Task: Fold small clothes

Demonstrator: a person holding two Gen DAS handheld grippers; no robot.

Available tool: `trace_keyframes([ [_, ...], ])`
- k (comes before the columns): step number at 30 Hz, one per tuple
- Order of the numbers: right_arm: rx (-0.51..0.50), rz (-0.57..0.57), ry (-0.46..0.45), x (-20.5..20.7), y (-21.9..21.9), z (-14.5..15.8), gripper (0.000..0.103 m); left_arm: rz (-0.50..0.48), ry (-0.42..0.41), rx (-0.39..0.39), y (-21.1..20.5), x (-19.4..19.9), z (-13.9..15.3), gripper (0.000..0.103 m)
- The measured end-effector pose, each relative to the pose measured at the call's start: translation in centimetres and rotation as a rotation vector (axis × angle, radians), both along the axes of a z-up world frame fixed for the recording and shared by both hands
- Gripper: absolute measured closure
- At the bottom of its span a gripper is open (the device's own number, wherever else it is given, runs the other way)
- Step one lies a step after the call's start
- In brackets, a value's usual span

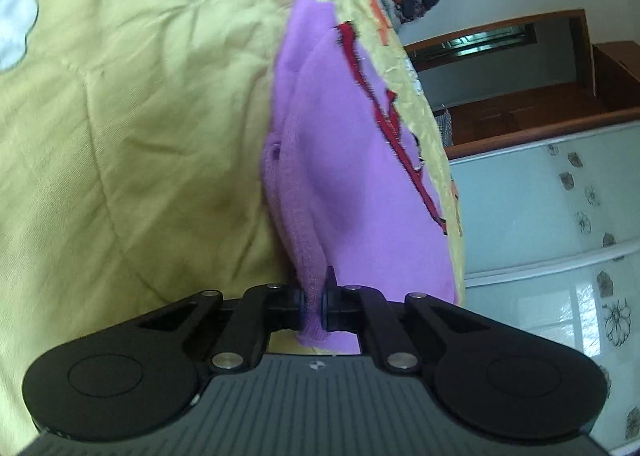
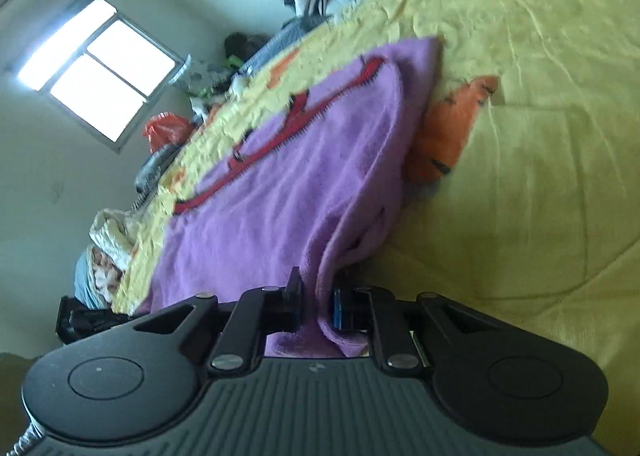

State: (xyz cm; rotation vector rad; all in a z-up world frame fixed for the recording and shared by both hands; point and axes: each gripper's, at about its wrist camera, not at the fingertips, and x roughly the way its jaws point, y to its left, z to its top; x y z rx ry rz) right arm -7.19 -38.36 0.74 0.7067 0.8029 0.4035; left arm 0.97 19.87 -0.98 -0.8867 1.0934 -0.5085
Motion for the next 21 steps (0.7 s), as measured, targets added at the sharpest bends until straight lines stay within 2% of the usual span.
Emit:
trace_keyframes([
  [4,0.084,-0.047,-0.064,-2.0,-1.1,2.0,0.092,-0.01,-0.062,0.006,0.2,-1.4,2.4,0.095],
  [9,0.075,-0.03,-0.115,-5.2,-1.0,4.6,0.092,-0.024,-0.092,0.005,0.8,-4.1,3.7,0.095],
  [13,0.036,-0.028,-0.118,-8.7,-1.2,5.3,0.092,-0.042,-0.074,0.01,1.3,-7.6,2.6,0.095],
  [15,0.016,-0.035,-0.093,-10.9,-1.5,4.7,0.091,-0.051,-0.044,0.026,1.5,-8.9,1.2,0.095],
  [17,-0.069,-0.033,-0.04,-12.1,-1.5,3.7,0.085,-0.032,-0.007,0.046,2.0,-9.9,-0.1,0.095],
  [19,-0.219,-0.122,0.005,-13.7,-1.8,3.6,0.057,-0.021,-0.001,0.061,2.7,-10.6,-0.4,0.093],
  [20,-0.265,-0.164,0.001,-14.9,-2.3,3.9,0.051,-0.015,-0.009,0.085,3.1,-10.9,0.0,0.093],
  [21,-0.291,-0.183,-0.029,-16.1,-2.6,4.5,0.051,-0.012,-0.026,0.119,3.3,-11.2,0.6,0.093],
])
